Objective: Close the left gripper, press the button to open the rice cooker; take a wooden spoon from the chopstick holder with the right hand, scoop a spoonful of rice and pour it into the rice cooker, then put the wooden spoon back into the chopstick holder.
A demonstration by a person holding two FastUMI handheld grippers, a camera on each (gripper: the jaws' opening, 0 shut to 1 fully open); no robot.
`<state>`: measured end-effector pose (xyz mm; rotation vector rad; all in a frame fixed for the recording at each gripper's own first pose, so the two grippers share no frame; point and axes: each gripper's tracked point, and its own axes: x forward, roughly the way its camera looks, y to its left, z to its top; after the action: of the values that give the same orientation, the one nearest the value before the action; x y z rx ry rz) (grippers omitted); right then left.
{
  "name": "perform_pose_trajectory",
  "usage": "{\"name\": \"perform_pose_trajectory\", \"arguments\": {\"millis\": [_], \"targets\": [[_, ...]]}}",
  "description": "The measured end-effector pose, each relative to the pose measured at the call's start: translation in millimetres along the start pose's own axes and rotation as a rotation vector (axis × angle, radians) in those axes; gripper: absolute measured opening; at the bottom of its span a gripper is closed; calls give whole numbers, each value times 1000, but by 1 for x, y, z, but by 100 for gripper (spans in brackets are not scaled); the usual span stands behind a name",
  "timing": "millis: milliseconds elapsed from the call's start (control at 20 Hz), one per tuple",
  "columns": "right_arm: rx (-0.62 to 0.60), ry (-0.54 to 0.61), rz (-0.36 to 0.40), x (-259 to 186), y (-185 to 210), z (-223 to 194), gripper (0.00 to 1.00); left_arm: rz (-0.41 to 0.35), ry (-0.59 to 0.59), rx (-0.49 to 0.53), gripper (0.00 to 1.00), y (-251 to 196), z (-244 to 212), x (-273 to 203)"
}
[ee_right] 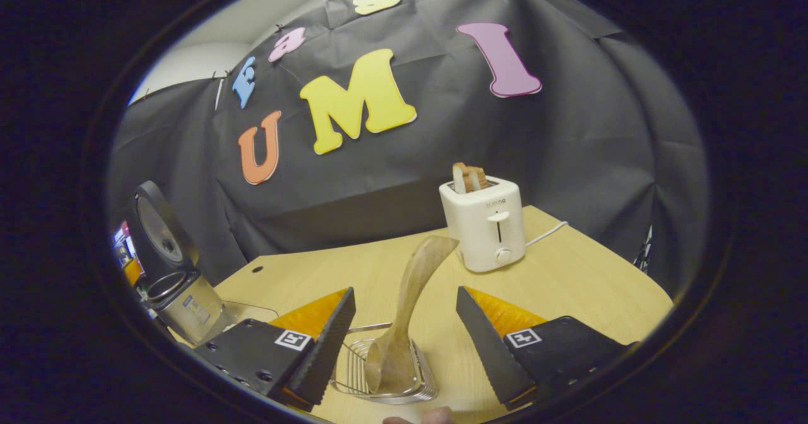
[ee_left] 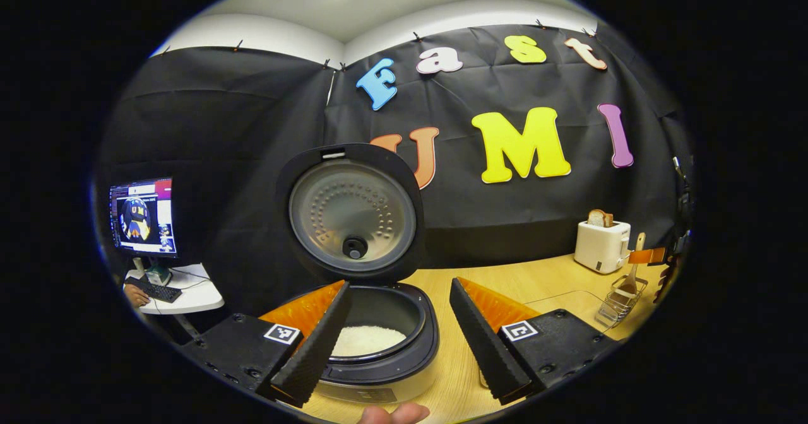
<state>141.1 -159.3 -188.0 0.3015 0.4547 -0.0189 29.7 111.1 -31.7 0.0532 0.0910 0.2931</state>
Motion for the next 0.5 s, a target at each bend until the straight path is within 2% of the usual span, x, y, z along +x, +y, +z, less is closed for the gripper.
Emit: {"name": "perform_pose_trajectory", "arguments": {"millis": [50, 100, 150, 200, 250, 300, 350, 400, 500], "targets": [[9, 16, 9, 6, 0, -2, 92, 3, 3, -3, 99, 1, -2, 2], [20, 29, 16, 12, -1, -4, 96, -1, 8, -7, 99, -3, -3, 3], [32, 40, 28, 18, 0, -5, 88, -1, 11, -11, 99, -5, -4, 5], [42, 51, 38, 25, 1, -6, 99, 3, 13, -14, 99, -4, -5, 7], [51, 62, 57, 30, 2, -7, 98, 10, 15, -17, 99, -3, -7, 8], [61, 76, 68, 36, 5, -9, 86, 9, 22, -20, 99, -3, -10, 8], [64, 88, 82, 37, 7, -12, 69, 7, 27, -24, 100, -5, -12, 10], [58, 96, 85, 41, 8, -14, 67, 6, 31, -28, 100, -5, -13, 11], [59, 118, 97, 41, 8, -18, 53, 7, 38, -28, 99, -5, -15, 13]]}}
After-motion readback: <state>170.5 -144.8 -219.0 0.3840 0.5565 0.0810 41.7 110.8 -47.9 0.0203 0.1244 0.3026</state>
